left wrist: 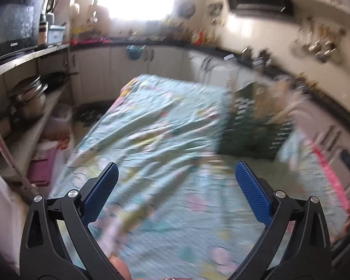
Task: Organize utensils
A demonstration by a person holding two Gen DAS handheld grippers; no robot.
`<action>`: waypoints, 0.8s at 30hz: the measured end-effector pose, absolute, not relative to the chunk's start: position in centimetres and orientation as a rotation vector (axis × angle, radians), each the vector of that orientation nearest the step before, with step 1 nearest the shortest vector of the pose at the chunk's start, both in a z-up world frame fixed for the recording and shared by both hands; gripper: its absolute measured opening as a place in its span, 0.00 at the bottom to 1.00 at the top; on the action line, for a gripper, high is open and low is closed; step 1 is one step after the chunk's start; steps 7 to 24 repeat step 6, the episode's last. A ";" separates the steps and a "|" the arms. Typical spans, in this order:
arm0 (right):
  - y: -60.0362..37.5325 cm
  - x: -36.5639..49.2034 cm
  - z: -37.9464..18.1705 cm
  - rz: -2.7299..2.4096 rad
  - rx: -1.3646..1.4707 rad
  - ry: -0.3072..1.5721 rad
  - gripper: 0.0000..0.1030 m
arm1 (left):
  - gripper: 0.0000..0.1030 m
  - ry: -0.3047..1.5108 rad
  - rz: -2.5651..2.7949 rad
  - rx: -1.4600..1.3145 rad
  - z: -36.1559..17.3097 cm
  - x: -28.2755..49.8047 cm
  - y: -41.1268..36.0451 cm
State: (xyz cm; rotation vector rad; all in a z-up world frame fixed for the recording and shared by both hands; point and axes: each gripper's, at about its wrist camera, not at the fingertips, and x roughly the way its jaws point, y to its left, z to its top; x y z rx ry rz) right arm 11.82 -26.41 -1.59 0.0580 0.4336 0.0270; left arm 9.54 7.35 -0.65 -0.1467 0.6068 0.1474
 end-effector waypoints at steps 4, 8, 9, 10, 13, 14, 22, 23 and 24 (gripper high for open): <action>-30.6 20.5 -5.3 -0.118 -0.030 0.688 0.94 | 0.90 0.720 0.234 -0.162 -2.5 15.0 11.1; -32.4 23.3 -7.3 -0.172 -0.052 0.770 0.94 | 0.90 0.769 0.309 -0.152 -4.3 18.2 12.7; -32.4 23.3 -7.3 -0.172 -0.052 0.770 0.94 | 0.90 0.769 0.309 -0.152 -4.3 18.2 12.7; -32.4 23.3 -7.3 -0.172 -0.052 0.770 0.94 | 0.90 0.769 0.309 -0.152 -4.3 18.2 12.7; -32.4 23.3 -7.3 -0.172 -0.052 0.770 0.94 | 0.90 0.769 0.309 -0.152 -4.3 18.2 12.7; -32.4 23.3 -7.3 -0.172 -0.052 0.770 0.94 | 0.90 0.769 0.309 -0.152 -4.3 18.2 12.7; -32.4 23.3 -7.3 -0.172 -0.052 0.770 0.94 | 0.90 0.769 0.309 -0.152 -4.3 18.2 12.7; -32.4 23.3 -7.3 -0.172 -0.052 0.770 0.94 | 0.90 0.769 0.309 -0.152 -4.3 18.2 12.7; -32.4 23.3 -7.3 -0.172 -0.052 0.770 0.94 | 0.90 0.769 0.309 -0.152 -4.3 18.2 12.7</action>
